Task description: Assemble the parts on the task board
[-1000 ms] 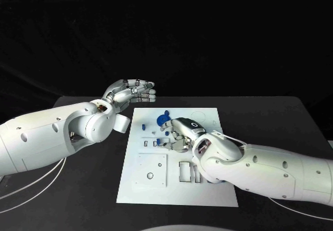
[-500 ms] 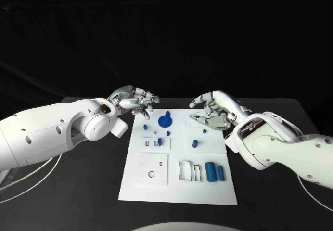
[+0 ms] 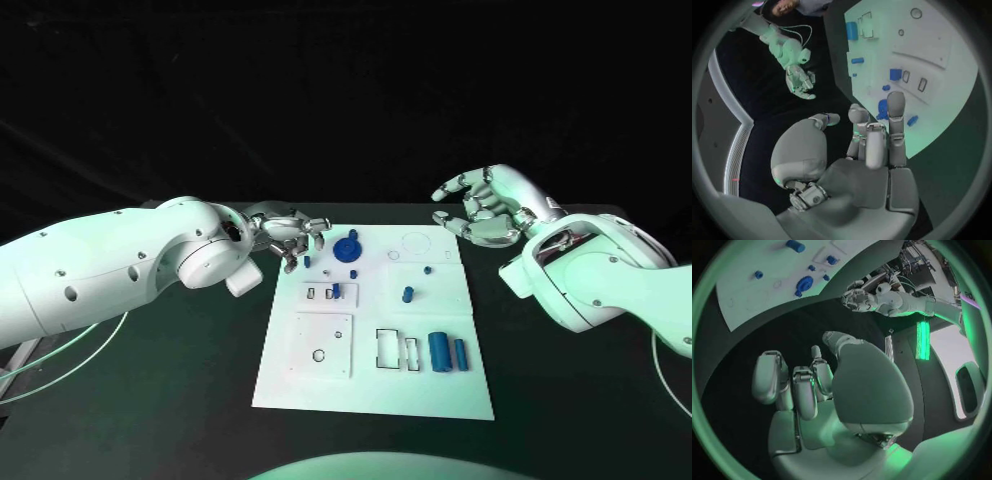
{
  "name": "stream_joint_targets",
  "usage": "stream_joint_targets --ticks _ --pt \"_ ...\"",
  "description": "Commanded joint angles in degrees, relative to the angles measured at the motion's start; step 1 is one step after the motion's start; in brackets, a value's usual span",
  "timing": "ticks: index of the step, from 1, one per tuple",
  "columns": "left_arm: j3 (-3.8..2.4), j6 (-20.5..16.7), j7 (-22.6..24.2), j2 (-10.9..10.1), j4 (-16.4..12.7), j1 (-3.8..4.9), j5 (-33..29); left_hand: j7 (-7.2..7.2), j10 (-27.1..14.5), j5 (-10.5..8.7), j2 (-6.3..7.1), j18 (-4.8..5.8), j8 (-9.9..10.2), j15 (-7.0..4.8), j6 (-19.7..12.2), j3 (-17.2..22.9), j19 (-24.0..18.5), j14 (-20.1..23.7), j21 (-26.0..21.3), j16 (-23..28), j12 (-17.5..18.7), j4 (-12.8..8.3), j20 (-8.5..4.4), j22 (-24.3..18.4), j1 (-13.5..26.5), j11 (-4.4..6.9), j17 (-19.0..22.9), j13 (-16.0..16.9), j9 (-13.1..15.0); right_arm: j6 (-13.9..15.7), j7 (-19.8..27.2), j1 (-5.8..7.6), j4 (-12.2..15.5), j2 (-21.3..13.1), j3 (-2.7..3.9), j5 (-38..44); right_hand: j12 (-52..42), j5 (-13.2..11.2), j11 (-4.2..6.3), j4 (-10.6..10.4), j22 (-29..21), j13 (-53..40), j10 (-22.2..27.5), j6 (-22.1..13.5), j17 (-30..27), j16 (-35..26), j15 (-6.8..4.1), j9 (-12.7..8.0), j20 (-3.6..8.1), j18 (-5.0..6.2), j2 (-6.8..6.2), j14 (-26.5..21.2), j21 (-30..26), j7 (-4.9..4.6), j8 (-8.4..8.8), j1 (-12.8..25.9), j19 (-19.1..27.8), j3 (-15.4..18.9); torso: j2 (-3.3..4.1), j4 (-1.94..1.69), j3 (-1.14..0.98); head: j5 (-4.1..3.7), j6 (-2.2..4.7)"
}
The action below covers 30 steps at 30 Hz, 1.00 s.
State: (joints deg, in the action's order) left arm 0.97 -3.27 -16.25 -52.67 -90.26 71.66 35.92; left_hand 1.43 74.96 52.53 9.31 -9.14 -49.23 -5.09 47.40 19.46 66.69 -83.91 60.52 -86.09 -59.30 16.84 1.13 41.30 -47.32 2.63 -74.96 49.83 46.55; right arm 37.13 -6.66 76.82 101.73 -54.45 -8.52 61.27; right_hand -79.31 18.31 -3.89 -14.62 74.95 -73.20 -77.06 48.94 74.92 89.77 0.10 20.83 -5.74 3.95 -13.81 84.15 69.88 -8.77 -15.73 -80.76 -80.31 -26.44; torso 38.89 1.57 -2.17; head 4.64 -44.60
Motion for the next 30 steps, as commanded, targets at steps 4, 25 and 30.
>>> stream_joint_targets --ticks 4,25,30 --pt "0.09 7.75 -11.72 1.07 -0.19 0.2 8.67 -0.61 0.89 4.77 -0.21 1.03 -1.31 -0.54 0.62 1.92 0.47 -4.94 2.72 -1.5 -4.23 0.17 -0.25 4.05 3.41 0.36 -9.87 4.73 3.12 -0.89 0.02 0.19 -0.58 -0.62 -0.01 -1.34 0.46 1.46 -0.01 0.21 1.81 0.25 0.57 -0.85 14.67 0.07 -0.3 0.14 -0.06 0.94 -1.2 5.73 -0.58 0.05 -0.31 0.46 0.35 -1.05 -0.23 -0.06 -0.32 -0.04 -0.57" --pt "1.96 12.25 -19.31 4.49 1.73 2.09 7.56 0.22 -1.05 -22.91 0.55 0.99 0.75 0.13 -1.21 1.61 -1.73 -4.49 3.17 -1.44 -5.99 0.02 0.41 6.99 0.2 -0.44 -9.23 6.23 7.48 -2.27 -1.59 0.36 -1.79 -1.05 -0.02 -0.81 0.55 2.37 -0.08 0.3 1.74 0.42 0.69 -1.14 14.52 0.01 -0.25 0.21 -0.09 0.98 -1.56 5.68 -0.82 -0.02 -0.38 1.01 0.44 -1.68 -0.03 -0.1 -0.16 -0.94 -1.55" --pt "2.06 13.05 -20.1 5.03 2.14 2.22 7.41 0.48 -1.23 -28.39 0.16 0.95 2.03 0.34 -1.19 0.35 -1.85 -4.42 2.9 -1.37 -6.11 0.06 0.63 7.19 1.12 -0.69 -9.0 6.22 6.95 -2.44 -1.77 0.36 -1.94 -0.97 -0.03 -0.79 0.64 2.56 -0.08 0.27 1.66 0.55 0.8 -1.18 14.45 -0.02 -0.23 0.23 -0.1 1.02 -1.59 5.66 -0.98 -0.03 -0.41 1.14 0.51 -1.8 -0.04 -0.1 -0.14 -1.14 -1.86"
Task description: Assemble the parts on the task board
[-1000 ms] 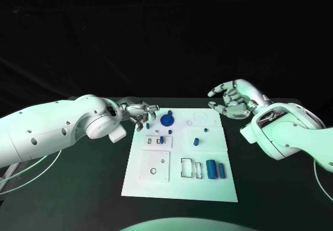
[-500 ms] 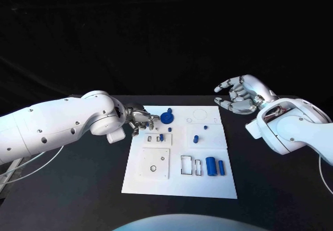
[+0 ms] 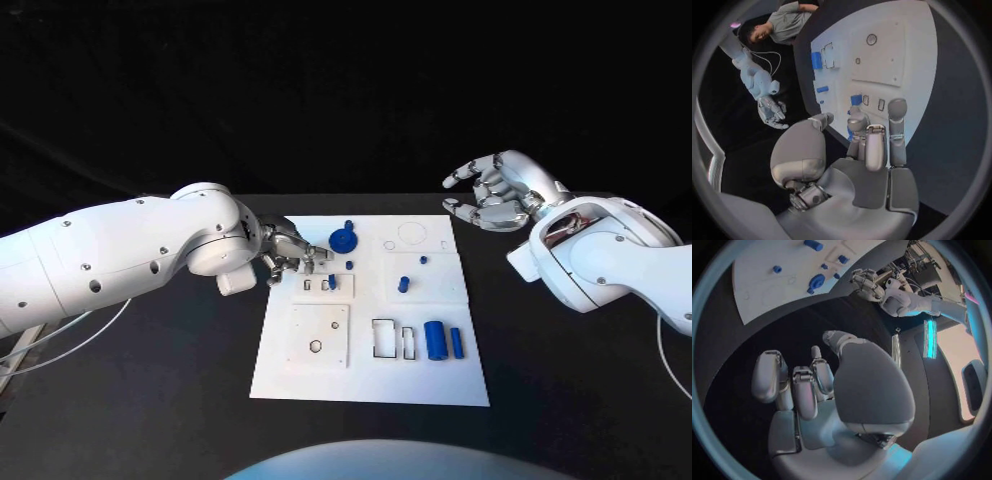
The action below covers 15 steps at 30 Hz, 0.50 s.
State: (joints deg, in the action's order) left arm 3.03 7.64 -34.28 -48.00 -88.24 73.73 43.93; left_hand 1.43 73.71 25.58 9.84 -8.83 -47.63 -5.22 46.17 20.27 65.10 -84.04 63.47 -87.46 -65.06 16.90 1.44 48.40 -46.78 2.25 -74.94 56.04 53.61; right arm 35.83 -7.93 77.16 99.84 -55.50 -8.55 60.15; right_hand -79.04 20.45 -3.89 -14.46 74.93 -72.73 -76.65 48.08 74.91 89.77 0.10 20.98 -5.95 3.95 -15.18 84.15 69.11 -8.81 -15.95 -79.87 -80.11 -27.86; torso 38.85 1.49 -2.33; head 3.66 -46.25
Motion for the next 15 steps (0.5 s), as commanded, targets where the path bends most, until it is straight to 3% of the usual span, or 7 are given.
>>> stream_joint_targets --ticks 1,4,9,11,15 --pt "0.03 2.32 -2.19 0.49 0.25 0.18 -0.6 0.5 0.03 -2.09 -0.54 0.64 0.54 0.49 0.06 -0.6 -0.22 -4.29 -0.01 -0.02 -0.4 0.01 0.34 0.19 0.76 -0.33 -9.04 0.05 -0.16 -1.19 -0.53 0.02 -0.08 0.09 0.01 0.33 0.37 0.42 -0.08 0.12 1.68 0.08 0.39 -0.32 14.46 -0.02 -0.24 0.08 0.11 1.02 -0.22 5.67 -0.2 0.01 -0.18 0.25 0.3 -0.37 0.0 -0.04 0.03 -0.18 -0.25" --pt "0.1 2.9 -2.5 0.98 0.69 0.28 -0.49 0.58 -0.17 -2.74 -0.82 0.59 0.88 0.52 -0.12 -0.74 -0.37 -4.17 -0.21 0.15 -0.24 -0.01 0.39 0.04 0.91 -0.39 -8.63 -0.18 -0.29 -1.32 -0.67 0.02 -0.19 0.13 0.0 0.34 0.39 0.9 -0.07 0.2 1.69 0.11 0.41 -0.37 14.43 -0.03 -0.24 0.12 0.1 1.02 -0.31 5.66 -0.24 0.02 -0.25 0.36 0.31 -0.68 0.04 -0.06 0.04 -0.23 -0.39" --pt "0.29 3.4 -2.78 2.07 1.84 0.36 -0.22 1.13 -0.59 -3.04 -1.48 0.61 3.25 0.86 -1.33 -0.95 -0.55 -4.04 -0.45 0.25 -0.19 -0.04 0.64 0.17 0.55 -0.81 -8.35 -0.33 -1.8 -1.44 -0.83 0.02 -0.37 0.19 0.0 0.34 0.37 1.17 -0.07 0.24 1.7 0.09 0.38 -0.39 14.37 -0.05 -0.24 0.15 0.1 1.03 -0.35 5.64 -0.25 0.02 -0.29 0.44 0.3 -0.84 -0.01 -0.03 0.06 -0.26 -0.62" --pt "0.35 3.25 -2.82 2.5 2.27 0.37 -0.12 1.64 -0.7 -2.42 -1.72 0.62 5.6 1.19 -2.04 -1.11 -0.6 -4.01 -0.57 0.25 -0.36 -0.06 0.9 0.34 0.08 -1.21 -8.28 -0.25 -3.74 -1.48 -0.89 0.02 -0.41 0.2 -0.01 0.34 0.39 1.29 -0.06 0.26 1.68 0.12 0.4 -0.39 14.4 -0.04 -0.25 0.16 0.1 1.03 -0.37 5.65 -0.29 0.02 -0.32 0.46 0.32 -0.93 0.01 -0.01 0.06 -0.24 -0.64" --pt "0.43 2.48 -2.85 3.29 2.9 0.39 0.37 2.17 -0.85 -1.56 -2.12 0.61 7.9 1.53 -2.62 -1.18 -0.56 -4.04 -0.67 0.14 -0.57 -0.08 1.23 0.63 -0.75 -1.65 -8.42 -0.2 -5.96 -1.59 -1.05 0.01 -0.52 0.22 -0.01 0.34 0.39 1.51 -0.06 0.28 1.68 0.13 0.4 -0.39 14.37 -0.06 -0.25 0.18 0.1 1.04 -0.4 5.64 -0.32 0.02 -0.36 0.55 0.32 -1.05 0.08 0.05 0.06 -0.22 -0.65"
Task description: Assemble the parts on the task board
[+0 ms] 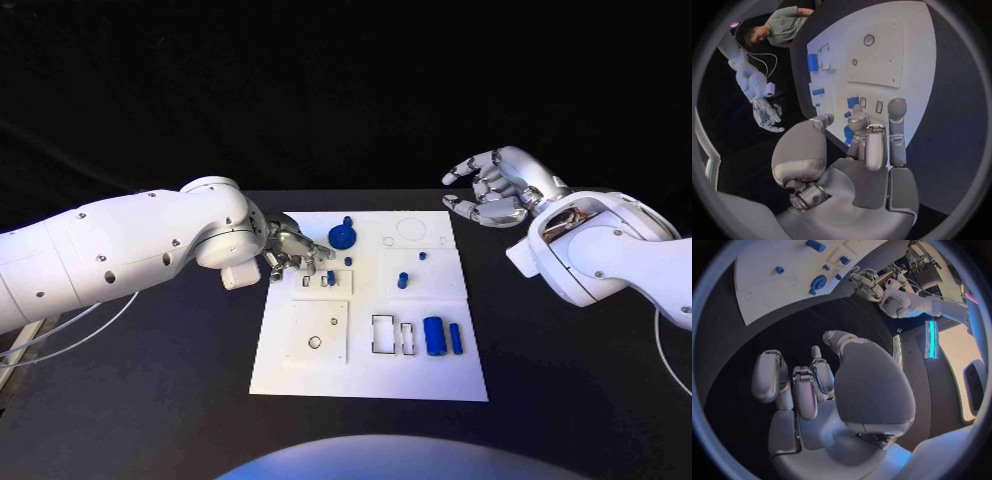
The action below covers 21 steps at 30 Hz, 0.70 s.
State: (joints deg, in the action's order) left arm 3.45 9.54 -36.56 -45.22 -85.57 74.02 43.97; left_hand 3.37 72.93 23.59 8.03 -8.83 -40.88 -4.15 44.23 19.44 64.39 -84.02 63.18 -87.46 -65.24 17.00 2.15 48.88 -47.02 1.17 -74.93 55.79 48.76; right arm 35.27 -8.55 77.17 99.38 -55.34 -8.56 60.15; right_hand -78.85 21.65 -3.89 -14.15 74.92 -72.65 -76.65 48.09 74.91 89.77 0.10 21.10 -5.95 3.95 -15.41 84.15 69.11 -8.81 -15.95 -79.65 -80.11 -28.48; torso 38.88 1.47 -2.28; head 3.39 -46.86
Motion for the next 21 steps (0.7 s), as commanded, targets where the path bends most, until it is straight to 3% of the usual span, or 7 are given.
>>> stream_joint_targets --ticks 1,4,7,21 --pt "0.01 0.45 -0.56 0.61 0.28 0.1 0.4 0.49 -0.15 0.5 -0.3 0.64 2.15 0.58 -1.33 -0.39 0.16 -4.06 -0.42 0.14 -0.39 -0.21 0.66 0.22 -0.87 -0.78 -8.4 -0.03 -1.98 -1.03 -0.45 0.01 -0.09 0.06 0.0 0.34 0.2 0.31 -0.07 -0.04 1.69 0.05 0.4 -0.39 14.37 -0.06 -0.25 0.06 0.1 1.04 -0.18 5.64 -0.32 0.02 -0.36 0.33 0.32 -0.42 0.06 0.07 0.01 0.05 -0.04" --pt "0.03 0.04 -0.56 1.08 0.57 0.13 0.62 1.54 -0.29 0.65 -0.57 0.65 5.97 1.29 -3.45 -0.55 0.24 -4.08 -0.55 0.06 -0.51 -0.18 1.21 0.53 -2.14 -1.61 -8.47 -0.17 -5.76 -1.05 -0.54 0.01 -0.14 0.06 0.0 0.34 0.18 0.42 -0.07 -0.06 1.71 0.03 0.38 -0.4 14.35 -0.06 -0.25 0.07 0.1 1.03 -0.19 5.64 -0.31 0.02 -0.38 0.41 0.31 -0.48 0.06 0.07 -0.04 0.07 -0.13" --pt "0.04 0.0 -0.59 1.48 0.8 0.17 0.7 2.02 -0.45 0.08 -0.99 0.65 7.97 1.66 -3.69 -0.69 0.39 -4.14 -0.58 -0.06 -0.35 -0.2 1.62 0.83 -3.04 -2.04 -8.68 -0.6 -8.26 -1.09 -0.59 0.01 -0.16 0.07 0.0 0.34 0.18 0.42 -0.07 -0.06 1.71 0.03 0.38 -0.4 14.35 -0.06 -0.25 0.07 0.1 1.03 -0.19 5.64 -0.31 0.02 -0.38 0.41 0.31 -0.48 0.05 0.02 -0.07 0.05 -0.19" --pt "0.44 2.09 -1.02 3.8 2.8 0.21 -0.15 2.06 -0.41 -0.5 -1.24 0.56 8.84 1.78 -2.2 -0.86 0.47 -4.19 -0.71 -0.15 -0.43 -0.22 1.85 1.05 -4.74 -2.1 -8.8 -0.75 -10.5 -1.32 -0.76 0.0 -0.55 0.34 -0.02 0.34 0.21 0.72 -0.09 -0.2 1.66 0.1 0.41 -0.39 14.34 -0.07 -0.24 0.12 0.1 1.05 -0.19 5.63 -0.43 0.0 -0.46 0.8 0.35 -0.66 0.13 0.07 -0.11 0.03 -0.78"
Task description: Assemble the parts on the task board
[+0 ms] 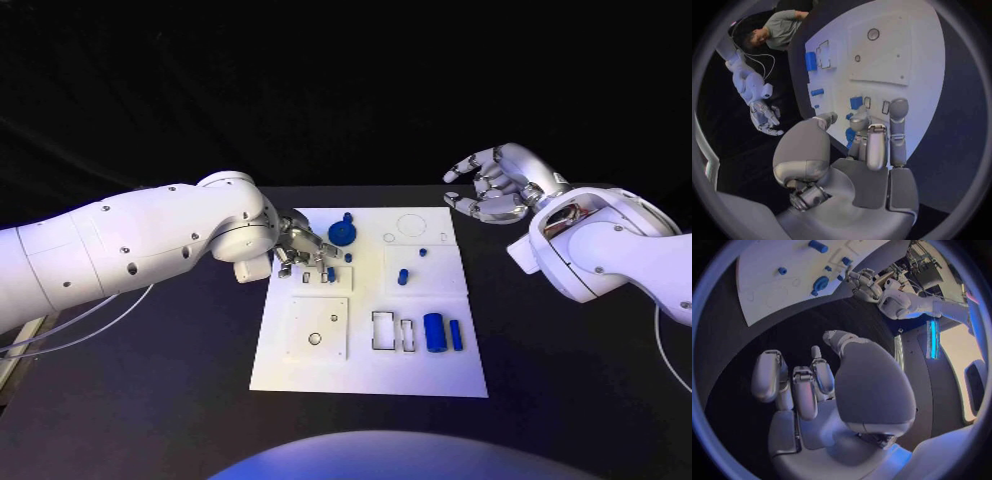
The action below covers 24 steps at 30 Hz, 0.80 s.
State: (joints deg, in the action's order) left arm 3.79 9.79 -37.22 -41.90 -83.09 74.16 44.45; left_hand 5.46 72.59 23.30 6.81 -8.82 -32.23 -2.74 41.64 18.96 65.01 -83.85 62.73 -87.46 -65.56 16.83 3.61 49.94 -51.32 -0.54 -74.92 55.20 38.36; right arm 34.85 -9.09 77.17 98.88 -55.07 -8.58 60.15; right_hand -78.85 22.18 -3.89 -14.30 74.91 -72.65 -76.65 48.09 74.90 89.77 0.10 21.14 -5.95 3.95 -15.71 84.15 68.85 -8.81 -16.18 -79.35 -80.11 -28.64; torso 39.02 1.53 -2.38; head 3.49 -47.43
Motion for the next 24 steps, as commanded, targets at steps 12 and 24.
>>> stream_joint_targets --ticks 12,24 --pt "0.47 3.14 -0.63 1.57 1.75 0.07 -0.72 -0.41 -0.15 3.38 -0.62 0.54 -0.33 0.17 2.84 -0.46 0.01 -4.41 -0.32 -0.31 -0.39 -0.08 0.29 0.53 -1.87 -0.09 -9.08 -0.08 -1.92 -0.97 -0.28 -0.01 -0.19 0.12 -0.01 0.15 0.21 0.33 -0.08 -0.14 1.64 0.11 0.4 -0.38 14.29 -0.09 -0.23 0.11 0.09 1.07 0.14 5.62 -0.25 0.0 -0.29 0.74 0.39 -0.62 -0.03 -0.06 0.0 -0.11 -0.79" --pt "0.55 3.01 -0.69 2.51 2.21 0.05 -0.59 -0.68 -0.08 3.99 -0.82 0.59 -1.03 0.02 3.87 -0.34 0.2 -4.44 -0.16 -0.38 -0.61 -0.18 0.18 0.96 -2.78 0.11 -9.2 0.07 -2.28 -1.09 -0.35 -0.01 -0.39 0.25 -0.01 0.05 0.17 0.53 -0.07 -0.26 1.67 0.07 0.34 -0.33 14.37 -0.06 -0.24 0.16 0.09 1.06 0.21 5.64 -0.23 0.02 -0.38 1.01 0.36 -0.78 -0.07 -0.02 0.06 -0.09 -1.13"
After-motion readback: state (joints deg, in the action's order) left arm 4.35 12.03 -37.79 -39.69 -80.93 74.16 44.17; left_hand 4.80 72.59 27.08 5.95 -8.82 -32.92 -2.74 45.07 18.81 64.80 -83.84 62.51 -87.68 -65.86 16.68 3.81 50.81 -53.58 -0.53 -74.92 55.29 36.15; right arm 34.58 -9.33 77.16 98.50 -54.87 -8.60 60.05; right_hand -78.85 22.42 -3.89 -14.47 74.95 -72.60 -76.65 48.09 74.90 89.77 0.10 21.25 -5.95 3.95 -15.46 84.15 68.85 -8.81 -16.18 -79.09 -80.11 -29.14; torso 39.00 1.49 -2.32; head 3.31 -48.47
